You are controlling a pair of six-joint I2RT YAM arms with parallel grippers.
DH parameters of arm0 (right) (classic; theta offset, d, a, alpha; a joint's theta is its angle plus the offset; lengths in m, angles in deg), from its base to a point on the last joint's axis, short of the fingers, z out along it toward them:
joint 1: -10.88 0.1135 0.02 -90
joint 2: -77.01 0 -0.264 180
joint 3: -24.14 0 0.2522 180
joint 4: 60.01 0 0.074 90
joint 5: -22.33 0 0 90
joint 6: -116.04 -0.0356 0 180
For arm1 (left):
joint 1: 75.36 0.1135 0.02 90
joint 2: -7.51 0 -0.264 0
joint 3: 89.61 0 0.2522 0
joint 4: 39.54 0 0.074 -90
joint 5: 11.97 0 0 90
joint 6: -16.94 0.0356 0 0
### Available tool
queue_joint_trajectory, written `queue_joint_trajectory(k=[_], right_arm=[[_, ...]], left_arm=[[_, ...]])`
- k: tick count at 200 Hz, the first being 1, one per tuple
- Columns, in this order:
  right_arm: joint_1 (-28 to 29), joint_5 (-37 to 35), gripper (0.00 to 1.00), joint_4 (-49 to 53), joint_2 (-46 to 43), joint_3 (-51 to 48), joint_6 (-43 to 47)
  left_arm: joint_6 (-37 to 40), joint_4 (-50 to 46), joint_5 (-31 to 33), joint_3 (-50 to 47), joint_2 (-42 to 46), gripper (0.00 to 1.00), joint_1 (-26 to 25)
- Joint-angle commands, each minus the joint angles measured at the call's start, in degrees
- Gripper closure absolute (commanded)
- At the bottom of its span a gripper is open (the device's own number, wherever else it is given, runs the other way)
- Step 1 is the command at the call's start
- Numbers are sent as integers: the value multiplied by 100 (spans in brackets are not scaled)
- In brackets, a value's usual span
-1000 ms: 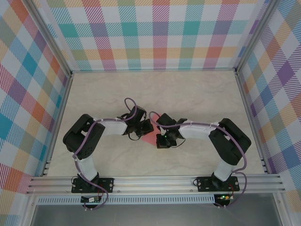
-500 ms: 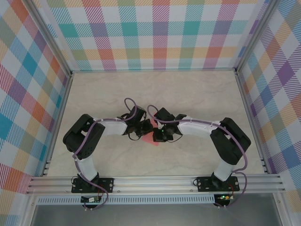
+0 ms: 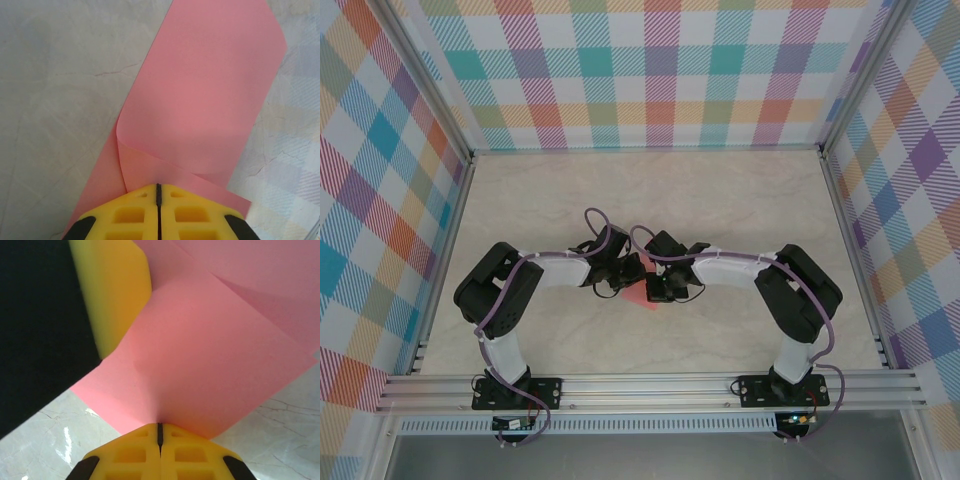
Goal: Fold a paper plane with a square sheet of paper (pick it up from the middle)
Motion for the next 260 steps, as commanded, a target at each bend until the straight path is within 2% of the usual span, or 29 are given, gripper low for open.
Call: queue_joint_trajectory(k=[1, 52, 99, 156, 189, 226, 260], right_arm=[[-25, 48, 96, 93, 59, -9, -42], [-51, 23, 96, 147, 85, -160, -48], [-78, -1, 96, 161, 4, -300, -85], [-237, 108, 93, 91, -485, -135, -175], [-524, 94, 85, 89, -583, -133, -214], [-911, 160, 68, 92, -455, -73, -72], [-1138, 536, 62, -33, -327, -30, -29]], left_arm=[[85, -522, 291, 58, -56, 93, -17], [130, -511, 203, 112, 43, 93, -18], [217, -113, -201, 45, 239, 91, -18], [201, 317, -595, -164, 136, 91, -52], [236, 238, -571, -125, 69, 91, -70], [227, 217, -571, -112, 6, 91, -101], [233, 172, -513, -110, 6, 91, -114]])
